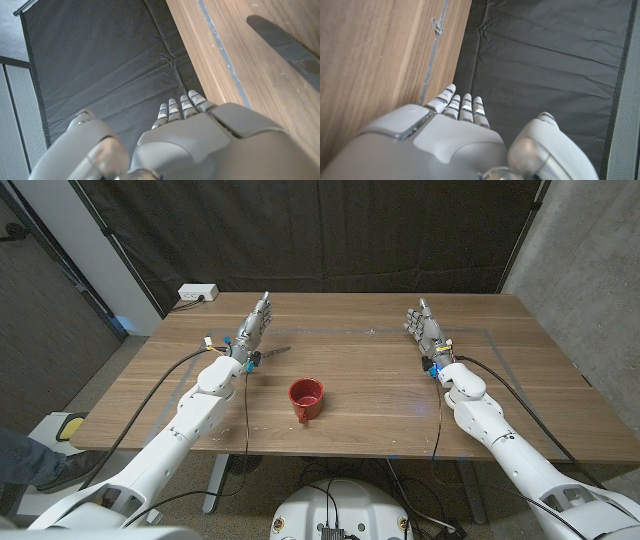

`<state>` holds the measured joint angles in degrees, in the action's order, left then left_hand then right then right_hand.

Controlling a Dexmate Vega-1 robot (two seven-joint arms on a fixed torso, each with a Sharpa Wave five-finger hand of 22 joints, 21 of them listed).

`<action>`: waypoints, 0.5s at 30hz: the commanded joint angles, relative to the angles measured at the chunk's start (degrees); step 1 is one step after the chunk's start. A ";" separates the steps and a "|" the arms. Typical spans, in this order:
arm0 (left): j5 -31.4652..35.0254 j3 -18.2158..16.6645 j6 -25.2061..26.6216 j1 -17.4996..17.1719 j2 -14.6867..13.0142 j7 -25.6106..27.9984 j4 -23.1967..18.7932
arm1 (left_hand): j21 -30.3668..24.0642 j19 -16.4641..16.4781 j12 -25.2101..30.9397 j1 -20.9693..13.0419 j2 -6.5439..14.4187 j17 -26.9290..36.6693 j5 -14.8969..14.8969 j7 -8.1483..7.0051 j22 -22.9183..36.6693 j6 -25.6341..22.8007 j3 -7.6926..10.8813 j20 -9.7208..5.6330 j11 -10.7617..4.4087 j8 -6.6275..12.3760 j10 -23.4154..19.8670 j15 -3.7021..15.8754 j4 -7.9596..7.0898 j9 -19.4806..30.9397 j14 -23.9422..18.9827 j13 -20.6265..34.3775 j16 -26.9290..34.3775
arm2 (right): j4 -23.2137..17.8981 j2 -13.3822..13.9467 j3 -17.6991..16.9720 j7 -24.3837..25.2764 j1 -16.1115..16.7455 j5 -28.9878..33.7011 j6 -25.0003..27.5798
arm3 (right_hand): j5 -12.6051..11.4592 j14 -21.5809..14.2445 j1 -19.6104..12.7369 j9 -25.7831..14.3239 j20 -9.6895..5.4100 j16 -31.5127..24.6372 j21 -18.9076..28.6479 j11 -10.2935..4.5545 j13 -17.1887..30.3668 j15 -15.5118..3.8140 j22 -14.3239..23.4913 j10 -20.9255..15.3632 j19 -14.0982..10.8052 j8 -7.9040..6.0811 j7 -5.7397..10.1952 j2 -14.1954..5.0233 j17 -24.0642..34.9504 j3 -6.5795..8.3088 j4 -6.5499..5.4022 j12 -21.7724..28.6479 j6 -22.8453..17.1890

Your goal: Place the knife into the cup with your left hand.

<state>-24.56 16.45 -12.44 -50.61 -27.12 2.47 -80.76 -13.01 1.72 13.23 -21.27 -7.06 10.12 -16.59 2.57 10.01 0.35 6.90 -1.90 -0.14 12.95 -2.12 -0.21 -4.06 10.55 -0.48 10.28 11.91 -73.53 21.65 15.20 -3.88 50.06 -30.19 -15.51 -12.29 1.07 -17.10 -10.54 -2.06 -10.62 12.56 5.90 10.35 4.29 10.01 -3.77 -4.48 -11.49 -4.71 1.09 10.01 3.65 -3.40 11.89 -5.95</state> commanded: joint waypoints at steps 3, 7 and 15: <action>13.29 -1.41 -4.40 -3.19 -0.47 10.26 -2.33 | -0.77 2.98 0.78 -3.37 0.33 0.17 -0.66 -0.34 0.25 -4.09 0.29 -1.17 -0.91 1.08 -4.03 0.97 1.60 0.19 -4.05 0.35 0.65 | -2.76 -0.66 -1.68 1.88 2.37 1.61 0.65 | -0.32 -0.54 -0.49 -0.27 -0.19 -0.32 -0.06 -0.04 0.04 0.15 0.32 -0.51 -0.48 -0.26 0.08 -0.49 0.19 0.55 0.16 0.55 -0.57; 17.96 -1.56 -2.81 -4.31 -1.58 13.32 -4.47 | -0.82 3.62 0.84 -4.17 0.60 0.20 -0.78 -0.66 0.32 -5.34 0.37 -0.65 -1.22 1.31 -4.98 1.33 1.92 0.21 -5.02 0.36 0.69 | -3.28 -0.83 -1.60 2.52 2.90 2.32 0.39 | -0.32 -0.62 -0.55 -0.27 -0.16 -0.32 -0.08 -0.06 0.05 0.13 0.33 -0.56 -0.53 -0.20 0.00 -0.59 0.19 0.59 0.20 0.55 -0.49; 22.14 -3.62 -1.84 -7.81 -3.37 16.80 -7.16 | -0.90 4.56 0.93 -5.34 1.07 0.23 -0.94 -0.69 0.39 -6.73 0.54 -0.95 -1.30 1.46 -6.38 1.44 2.36 0.25 -6.15 0.39 0.64 | -6.18 -0.47 -1.81 4.46 4.28 2.88 2.32 | -0.30 -0.74 -0.66 -0.28 -0.12 -0.31 -0.13 0.00 0.05 0.10 0.33 -0.70 -0.58 -0.12 -0.05 -0.73 0.19 0.63 0.28 0.57 -0.39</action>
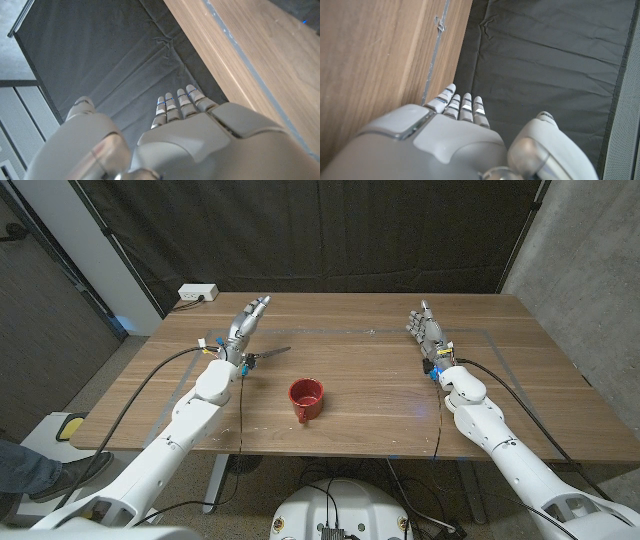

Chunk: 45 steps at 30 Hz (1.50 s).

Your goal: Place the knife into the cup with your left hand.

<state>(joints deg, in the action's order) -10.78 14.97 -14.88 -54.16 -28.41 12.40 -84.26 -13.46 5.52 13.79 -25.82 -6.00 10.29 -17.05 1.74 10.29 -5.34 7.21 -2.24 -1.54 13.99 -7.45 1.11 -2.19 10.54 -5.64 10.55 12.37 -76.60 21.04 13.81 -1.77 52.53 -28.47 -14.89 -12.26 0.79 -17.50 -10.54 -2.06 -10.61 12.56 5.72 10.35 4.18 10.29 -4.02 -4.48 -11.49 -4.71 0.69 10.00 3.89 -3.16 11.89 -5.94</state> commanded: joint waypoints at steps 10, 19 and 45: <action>17.04 -4.48 7.12 -9.71 -4.54 13.36 -10.10 | -1.96 6.49 1.21 -4.35 1.06 0.27 -0.75 -0.34 0.50 -7.34 0.56 -0.03 -0.65 1.53 -7.46 1.05 1.88 0.38 -7.33 0.26 1.04 | -2.27 -0.41 0.67 1.98 0.65 1.96 2.17 | -0.27 -0.60 -0.45 -0.29 -0.06 -0.28 -0.20 0.33 0.07 0.17 0.07 -0.55 -0.70 -0.06 -0.09 -0.59 0.20 0.50 0.17 0.55 -0.40; 24.31 -6.63 18.73 -14.78 -6.91 16.57 -19.12 | -1.94 7.00 1.59 -6.28 1.53 0.25 -0.76 -0.62 0.61 -9.87 0.91 0.64 -1.07 1.99 -10.23 0.94 2.70 0.40 -8.45 0.30 0.81 | -1.89 -0.85 1.61 1.75 -0.57 2.62 2.81 | -0.23 -0.65 -0.66 -0.29 0.04 -0.23 -0.29 0.38 0.08 0.27 0.07 -0.51 -0.68 -0.04 -0.12 -0.85 0.20 0.61 0.31 0.49 -0.43; 39.00 -1.82 41.14 -11.59 -12.11 14.67 -22.69 | -2.69 10.66 2.18 -13.87 2.48 0.19 -0.28 -3.07 0.87 -17.05 2.31 0.85 -3.37 2.83 -18.74 2.43 6.26 0.48 -15.41 0.39 1.13 | -3.06 -1.42 1.71 3.25 -0.10 2.84 3.77 | 0.14 -1.05 -1.90 -0.31 0.16 -0.18 -0.48 0.45 0.12 0.24 0.08 -0.40 -1.03 -0.08 -0.04 -2.22 0.21 1.40 1.04 0.30 -0.88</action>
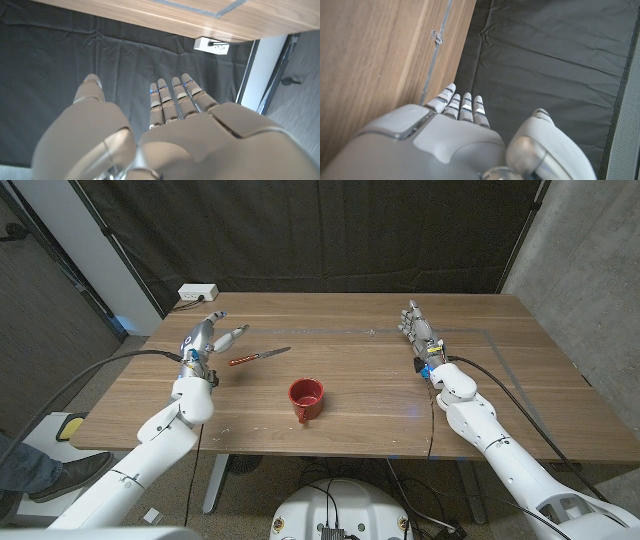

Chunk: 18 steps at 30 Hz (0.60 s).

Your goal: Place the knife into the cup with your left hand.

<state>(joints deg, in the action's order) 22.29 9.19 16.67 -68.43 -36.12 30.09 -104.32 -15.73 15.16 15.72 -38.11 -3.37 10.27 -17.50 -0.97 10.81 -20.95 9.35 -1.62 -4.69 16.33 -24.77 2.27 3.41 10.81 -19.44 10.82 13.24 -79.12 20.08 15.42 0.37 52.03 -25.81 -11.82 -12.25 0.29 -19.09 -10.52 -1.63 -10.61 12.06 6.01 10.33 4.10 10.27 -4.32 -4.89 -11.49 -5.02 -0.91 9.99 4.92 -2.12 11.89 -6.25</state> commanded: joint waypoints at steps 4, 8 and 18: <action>7.37 5.18 13.11 3.51 -5.95 -5.75 -3.72 | -0.88 2.30 0.21 -2.53 0.10 0.35 0.27 -0.72 0.45 -2.23 0.37 0.34 -0.58 0.46 -2.42 1.52 1.04 0.21 -3.38 0.19 0.67 | -0.72 -0.72 0.03 1.65 0.71 0.38 0.10 | 0.22 -0.78 -0.47 -0.32 -0.32 -0.23 0.08 -0.06 0.13 0.00 0.10 0.12 -0.91 -0.08 0.28 -0.70 0.21 0.43 0.15 0.19 -0.66; 8.64 6.33 16.68 4.33 -8.02 -9.41 -5.06 | -1.23 3.24 0.35 -3.21 0.21 0.43 0.36 -1.17 0.52 -3.18 0.48 -0.05 -0.71 0.56 -3.64 1.92 1.34 0.21 -4.26 0.24 0.77 | -1.08 -0.83 -0.14 1.89 0.95 0.11 0.27 | 0.30 -0.99 -0.59 -0.33 -0.36 -0.27 0.09 -0.15 0.13 -0.09 0.11 0.12 -1.06 -0.11 0.24 -0.75 0.21 0.47 0.26 0.18 -0.79; 12.03 11.00 24.74 8.64 -14.93 -22.44 -8.14 | -2.65 6.85 0.65 -4.75 0.42 0.67 0.76 -1.21 0.74 -7.22 0.54 -0.34 -1.64 1.20 -7.38 3.03 1.92 0.17 -7.66 0.33 1.32 | 0.20 -2.05 0.32 2.50 0.24 0.24 -0.02 | 0.74 -3.24 -1.06 -0.34 -0.98 -0.81 0.79 -0.11 0.14 -0.65 0.18 0.11 -3.53 0.04 0.26 -0.89 0.25 0.56 0.82 0.13 -0.75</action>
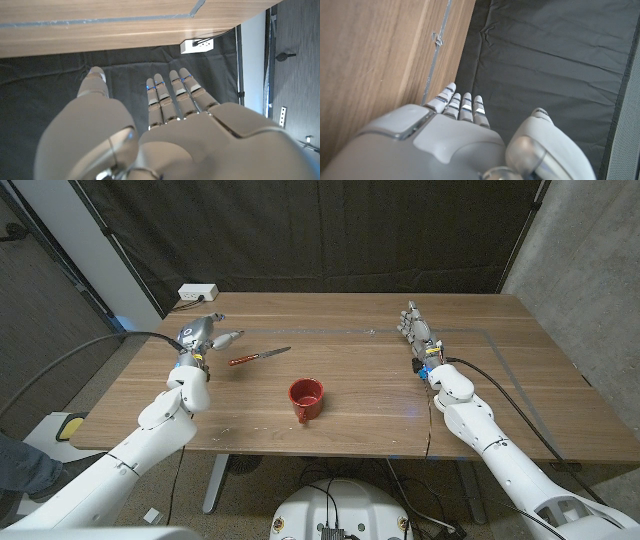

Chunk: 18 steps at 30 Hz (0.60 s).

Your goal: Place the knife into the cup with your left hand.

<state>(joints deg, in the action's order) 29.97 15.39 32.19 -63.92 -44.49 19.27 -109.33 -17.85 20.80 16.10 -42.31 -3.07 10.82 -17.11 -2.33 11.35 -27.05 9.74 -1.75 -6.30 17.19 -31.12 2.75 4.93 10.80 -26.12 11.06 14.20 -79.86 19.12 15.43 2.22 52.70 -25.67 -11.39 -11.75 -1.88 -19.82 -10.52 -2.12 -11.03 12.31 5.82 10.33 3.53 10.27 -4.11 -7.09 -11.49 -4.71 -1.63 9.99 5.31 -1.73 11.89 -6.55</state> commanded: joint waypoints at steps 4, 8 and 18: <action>4.92 6.39 10.71 6.03 -8.34 -15.87 -3.62 | -0.71 1.65 0.30 -1.65 0.01 0.09 0.38 -0.24 0.23 -1.89 0.31 -0.17 -0.38 0.38 -1.95 2.71 0.96 0.16 -1.76 0.10 0.40 | 1.48 -1.46 0.50 0.30 -0.90 -0.06 -0.61 | 0.33 -1.42 -0.37 -0.34 -0.58 -0.42 0.62 0.23 0.14 -0.12 0.21 -0.47 -1.71 0.02 -0.08 -0.17 0.28 0.16 0.52 0.25 -0.58; 6.88 8.62 12.03 8.06 -9.45 -18.55 -3.53 | -1.06 2.45 0.29 -3.63 -0.28 0.06 0.44 -1.28 0.30 -3.86 0.55 0.13 -1.66 0.64 -3.79 2.86 1.92 0.14 -3.11 0.13 0.44 | 1.52 -1.48 0.70 0.05 -1.13 -0.01 -0.47 | 0.37 -1.45 -0.41 -0.35 -0.62 -0.37 0.59 0.28 0.14 -0.16 0.22 -0.47 -1.76 0.03 -0.08 -0.20 0.29 0.17 0.57 0.24 -0.59; 10.95 13.07 13.09 12.51 -10.37 -24.27 -2.67 | -1.32 3.14 -0.22 -5.25 -0.47 0.02 0.51 -1.30 0.29 -3.51 0.78 -0.24 -1.65 0.11 -3.89 3.63 2.64 0.14 -3.61 0.14 0.21 | 0.87 -1.26 0.70 0.42 -0.94 0.26 -0.10 | 0.56 -2.56 -0.26 -0.36 -1.04 -0.57 1.04 0.43 0.15 -0.23 0.29 -0.69 -3.41 0.06 -0.15 -0.48 0.44 0.17 0.61 0.26 -0.69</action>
<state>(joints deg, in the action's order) 36.55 23.64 42.41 -56.03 -53.03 2.05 -112.31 -18.88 23.54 16.17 -46.99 -3.66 10.65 -16.63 -3.78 11.34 -30.51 10.30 -2.04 -8.08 17.61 -34.47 2.67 7.21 10.80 -29.09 11.08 14.42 -78.64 17.83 15.96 2.48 51.82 -25.60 -11.85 -11.30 -3.53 -19.81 -10.81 -2.26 -11.25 12.77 6.02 10.33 3.34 10.26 -4.31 -9.61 -11.49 -4.92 -1.62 10.29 5.55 -1.49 11.89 -6.76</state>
